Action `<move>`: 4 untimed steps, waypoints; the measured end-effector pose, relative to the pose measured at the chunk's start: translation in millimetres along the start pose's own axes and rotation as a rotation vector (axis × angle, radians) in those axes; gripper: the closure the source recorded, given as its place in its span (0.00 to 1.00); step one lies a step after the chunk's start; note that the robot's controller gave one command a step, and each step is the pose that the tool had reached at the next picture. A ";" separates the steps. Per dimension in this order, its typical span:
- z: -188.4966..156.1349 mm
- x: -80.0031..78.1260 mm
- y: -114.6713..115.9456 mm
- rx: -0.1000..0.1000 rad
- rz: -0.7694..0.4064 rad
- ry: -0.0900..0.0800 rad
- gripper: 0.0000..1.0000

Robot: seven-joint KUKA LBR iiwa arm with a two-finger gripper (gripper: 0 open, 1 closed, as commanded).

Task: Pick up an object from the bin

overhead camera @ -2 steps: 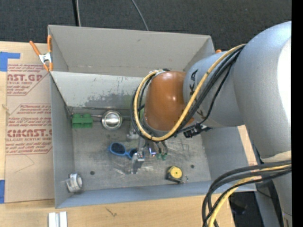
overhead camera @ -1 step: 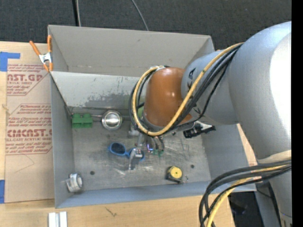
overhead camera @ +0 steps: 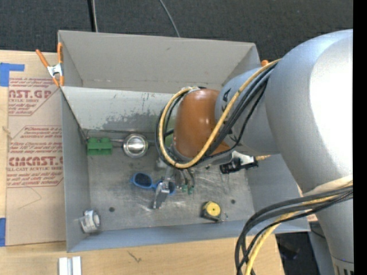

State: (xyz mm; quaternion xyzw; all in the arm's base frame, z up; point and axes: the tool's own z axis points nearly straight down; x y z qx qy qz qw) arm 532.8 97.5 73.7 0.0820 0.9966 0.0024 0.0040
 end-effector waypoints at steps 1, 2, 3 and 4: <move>-1.8 -1.0 1.9 0.002 -0.001 0.004 0.00; -3.6 -1.8 2.4 0.001 -0.001 0.004 1.00; -36.0 -2.5 3.5 0.003 -0.002 0.005 1.00; -95.9 -4.1 5.2 0.002 -0.003 0.001 1.00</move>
Offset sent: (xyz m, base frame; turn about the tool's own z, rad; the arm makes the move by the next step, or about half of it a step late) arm 0.0000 0.0000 0.0000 0.0000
